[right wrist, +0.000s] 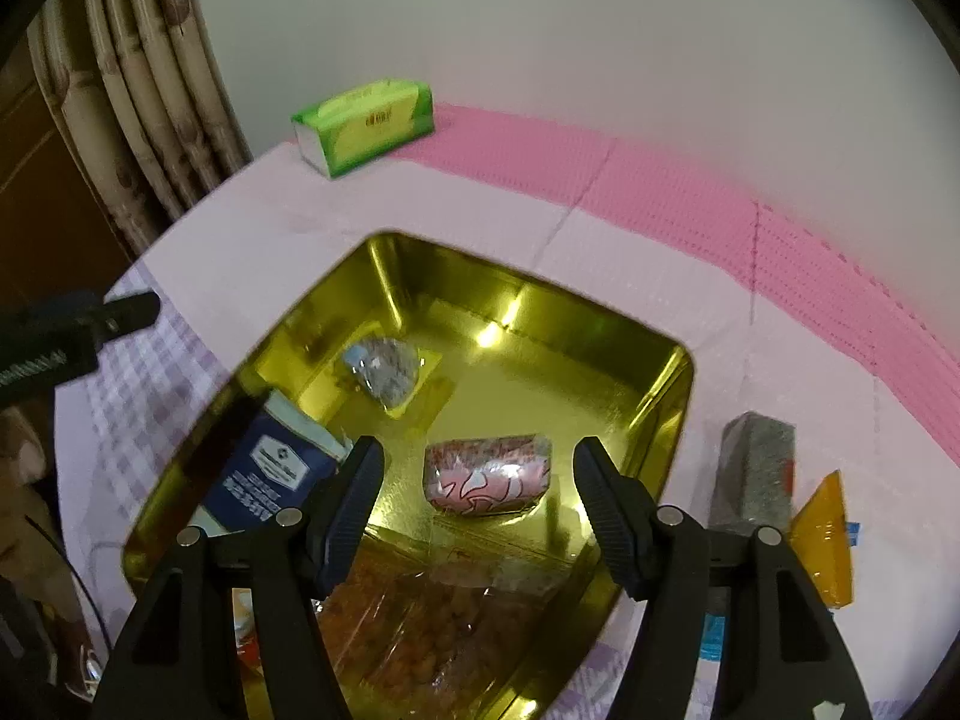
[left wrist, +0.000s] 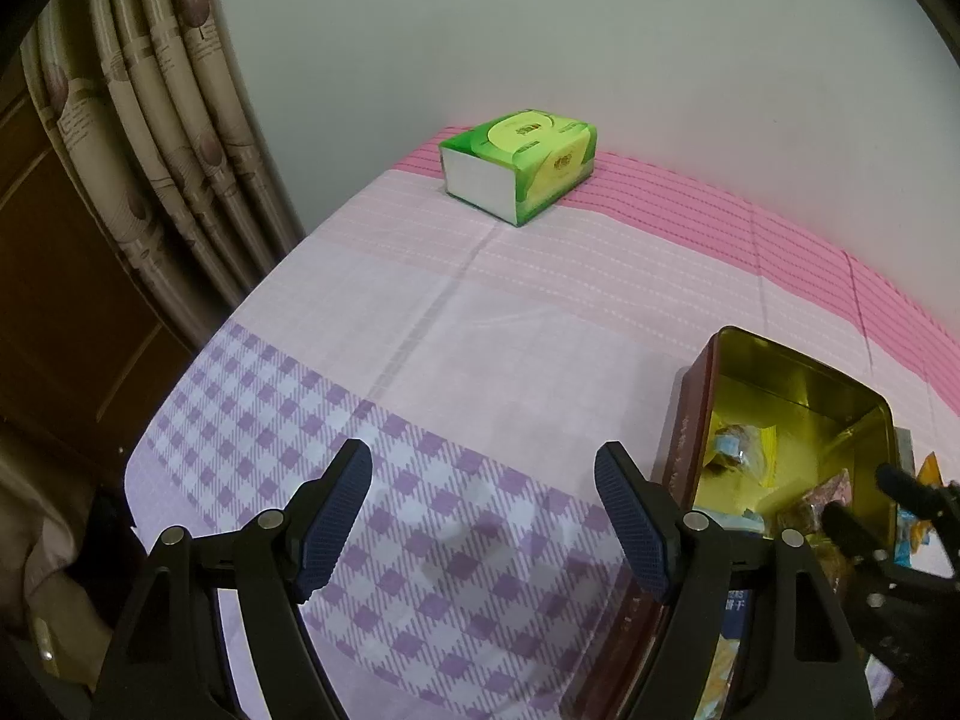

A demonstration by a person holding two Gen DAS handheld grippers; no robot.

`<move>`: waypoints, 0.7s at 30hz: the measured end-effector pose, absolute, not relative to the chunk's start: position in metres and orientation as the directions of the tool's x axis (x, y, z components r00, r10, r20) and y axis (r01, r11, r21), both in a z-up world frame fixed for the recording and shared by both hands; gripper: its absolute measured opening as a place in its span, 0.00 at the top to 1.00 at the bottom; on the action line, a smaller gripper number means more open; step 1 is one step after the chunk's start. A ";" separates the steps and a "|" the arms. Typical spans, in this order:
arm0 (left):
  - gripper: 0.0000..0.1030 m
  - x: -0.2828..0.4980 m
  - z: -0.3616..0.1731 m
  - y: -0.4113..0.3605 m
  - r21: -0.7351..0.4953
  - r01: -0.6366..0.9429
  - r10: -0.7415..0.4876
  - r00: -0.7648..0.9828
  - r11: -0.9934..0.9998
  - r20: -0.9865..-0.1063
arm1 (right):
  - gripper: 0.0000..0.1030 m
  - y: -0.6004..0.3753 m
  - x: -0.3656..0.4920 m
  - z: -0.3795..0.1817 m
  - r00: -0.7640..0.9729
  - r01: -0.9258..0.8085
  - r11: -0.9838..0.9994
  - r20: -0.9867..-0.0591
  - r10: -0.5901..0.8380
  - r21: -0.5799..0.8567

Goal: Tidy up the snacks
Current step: 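Move the right gripper back and grasp the blue candy packet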

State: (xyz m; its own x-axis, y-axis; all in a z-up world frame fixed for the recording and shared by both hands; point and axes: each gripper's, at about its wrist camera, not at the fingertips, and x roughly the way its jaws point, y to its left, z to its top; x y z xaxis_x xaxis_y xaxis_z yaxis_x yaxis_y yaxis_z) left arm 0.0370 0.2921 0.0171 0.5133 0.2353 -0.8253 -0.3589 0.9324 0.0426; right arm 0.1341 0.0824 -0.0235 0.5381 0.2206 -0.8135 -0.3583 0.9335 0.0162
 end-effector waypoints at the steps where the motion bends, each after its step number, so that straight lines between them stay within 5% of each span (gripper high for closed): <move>1: 0.25 0.037 0.017 0.292 0.043 -0.358 0.236 0.514 0.933 -0.825 | 0.38 0.079 0.133 -0.020 0.549 -0.357 0.934 -0.806 0.221 0.013; 10: 0.24 0.038 0.016 0.288 0.051 -0.351 0.237 0.511 0.935 -0.826 | 0.39 -0.003 0.112 0.012 0.648 -0.214 0.977 -0.750 0.129 -0.017; 21: 0.24 0.040 0.015 0.275 0.081 -0.315 0.243 0.518 0.946 -0.820 | 0.39 -0.113 0.109 -0.013 0.611 0.011 0.999 -0.790 -0.049 -0.053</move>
State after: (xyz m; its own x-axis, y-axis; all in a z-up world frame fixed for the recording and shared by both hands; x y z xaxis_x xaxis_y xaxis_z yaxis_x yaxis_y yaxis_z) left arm 0.0401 0.2754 0.0149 0.5182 0.2432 -0.8199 -0.3153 0.9455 0.0812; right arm 0.1090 -0.1134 -0.0129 0.6111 -0.0492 -0.7900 0.0114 0.9985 -0.0534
